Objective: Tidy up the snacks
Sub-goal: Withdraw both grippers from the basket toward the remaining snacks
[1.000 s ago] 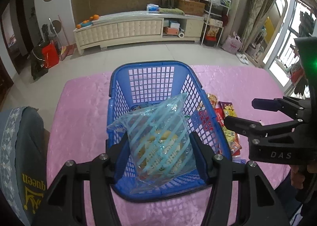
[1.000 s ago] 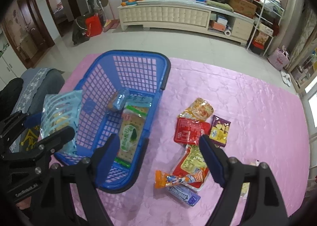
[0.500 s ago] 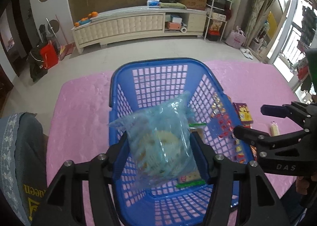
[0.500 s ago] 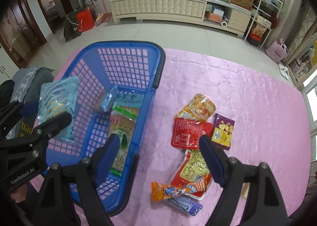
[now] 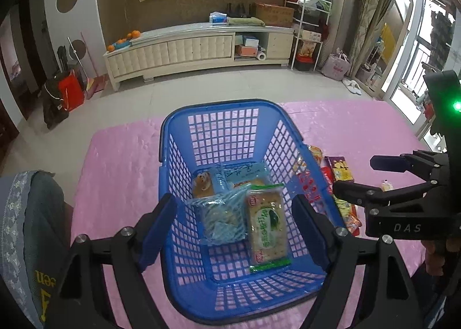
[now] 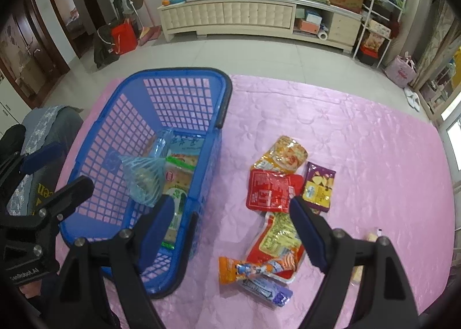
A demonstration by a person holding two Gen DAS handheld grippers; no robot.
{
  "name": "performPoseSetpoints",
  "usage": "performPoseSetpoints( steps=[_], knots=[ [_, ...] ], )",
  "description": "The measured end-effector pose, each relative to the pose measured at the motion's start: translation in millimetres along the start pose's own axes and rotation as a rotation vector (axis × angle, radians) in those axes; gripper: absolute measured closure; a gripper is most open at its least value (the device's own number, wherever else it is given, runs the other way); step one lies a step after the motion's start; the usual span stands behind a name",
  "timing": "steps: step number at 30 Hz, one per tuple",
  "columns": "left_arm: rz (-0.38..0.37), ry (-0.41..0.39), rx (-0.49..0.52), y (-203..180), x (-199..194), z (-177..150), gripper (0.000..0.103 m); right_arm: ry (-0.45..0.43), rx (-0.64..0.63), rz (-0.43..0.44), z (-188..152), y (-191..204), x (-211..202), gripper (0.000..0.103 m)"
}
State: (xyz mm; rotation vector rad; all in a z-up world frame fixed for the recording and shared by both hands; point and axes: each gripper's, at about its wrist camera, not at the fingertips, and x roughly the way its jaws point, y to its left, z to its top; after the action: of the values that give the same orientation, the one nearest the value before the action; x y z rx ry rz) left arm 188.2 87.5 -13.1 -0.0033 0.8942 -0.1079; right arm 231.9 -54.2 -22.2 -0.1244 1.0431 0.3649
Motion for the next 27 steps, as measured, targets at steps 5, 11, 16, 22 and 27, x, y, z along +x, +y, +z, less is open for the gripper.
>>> performPoseSetpoints(
  steps=[5,11,16,22,27],
  knots=[
    [0.000,-0.014,0.035,-17.4,-15.8,-1.1,0.020,-0.021,0.004,0.010,-11.1,-10.8,-20.4,0.018],
    [-0.028,-0.035,0.065,-47.0,-31.7,-1.6,0.020,-0.039,0.022,0.008,-26.1,-35.9,-44.4,0.018],
    [-0.060,-0.049,0.096,-74.2,-39.3,-4.3,0.020,-0.040,0.040,-0.008,-43.2,-63.9,-57.9,0.018],
    [-0.085,-0.037,0.139,-109.3,-34.5,-6.9,0.020,-0.039,0.074,-0.027,-61.3,-95.7,-65.4,0.018],
    [-0.083,-0.022,0.199,-135.3,-26.0,-6.5,0.020,-0.032,0.115,-0.039,-73.6,-123.9,-67.4,0.018]
  ],
)
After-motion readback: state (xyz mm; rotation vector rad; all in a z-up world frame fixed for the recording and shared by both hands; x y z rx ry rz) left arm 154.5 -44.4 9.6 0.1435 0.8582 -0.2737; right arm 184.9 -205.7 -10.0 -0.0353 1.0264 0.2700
